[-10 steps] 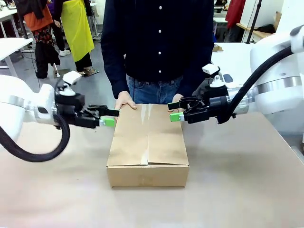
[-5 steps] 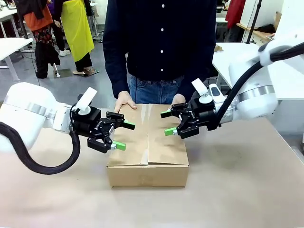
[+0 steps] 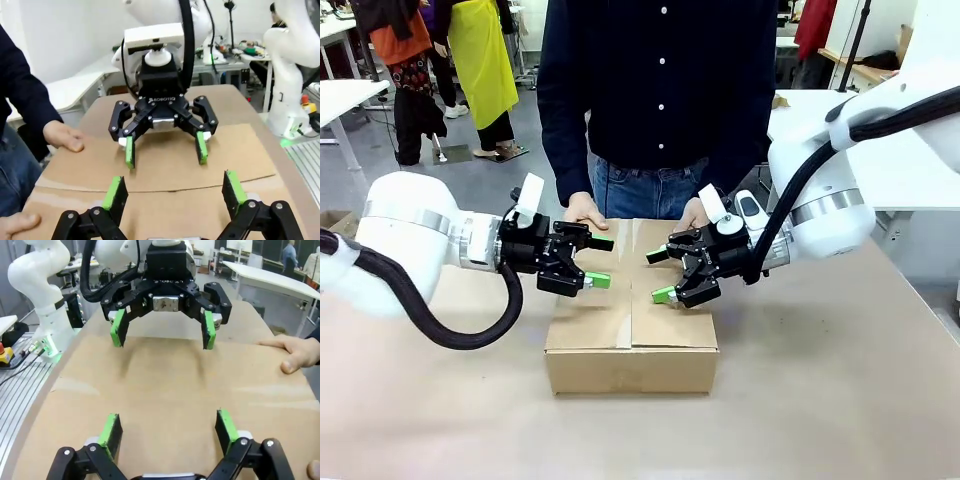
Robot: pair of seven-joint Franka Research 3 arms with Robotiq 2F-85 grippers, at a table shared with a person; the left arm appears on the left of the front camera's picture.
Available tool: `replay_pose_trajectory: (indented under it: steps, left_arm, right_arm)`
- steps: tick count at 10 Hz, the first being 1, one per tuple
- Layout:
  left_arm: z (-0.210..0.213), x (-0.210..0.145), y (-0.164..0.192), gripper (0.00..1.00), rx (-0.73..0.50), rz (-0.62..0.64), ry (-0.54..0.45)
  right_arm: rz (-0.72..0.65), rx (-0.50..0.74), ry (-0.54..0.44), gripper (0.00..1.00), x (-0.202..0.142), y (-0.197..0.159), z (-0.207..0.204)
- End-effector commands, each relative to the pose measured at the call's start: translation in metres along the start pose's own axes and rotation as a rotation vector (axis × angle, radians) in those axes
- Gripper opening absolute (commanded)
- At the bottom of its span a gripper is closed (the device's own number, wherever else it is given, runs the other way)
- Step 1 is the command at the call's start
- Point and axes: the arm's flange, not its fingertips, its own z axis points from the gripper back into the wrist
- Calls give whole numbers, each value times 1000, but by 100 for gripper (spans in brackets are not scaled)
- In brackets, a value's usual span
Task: Pack the gift set into the box.
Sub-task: Press and hold the closed box until the human finishes sealing it.
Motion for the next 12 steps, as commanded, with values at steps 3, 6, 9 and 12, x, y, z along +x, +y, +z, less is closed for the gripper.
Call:
replay_pose_trajectory:
  steps: [3,6,9,12]
  left_arm:
    - [-3,-26,12,100,36,24,118]
    - [9,-36,25,100,101,25,141]
    - [21,-46,28,100,90,28,184]
    - [18,-33,26,100,98,29,135]
  right_arm:
    - [-73,-65,10,100,-15,-7,7]
    - [-126,-47,8,100,-23,-8,17]
    - [-106,-43,-12,100,-15,-8,15]
    - [-106,-43,-12,100,-15,-8,15]
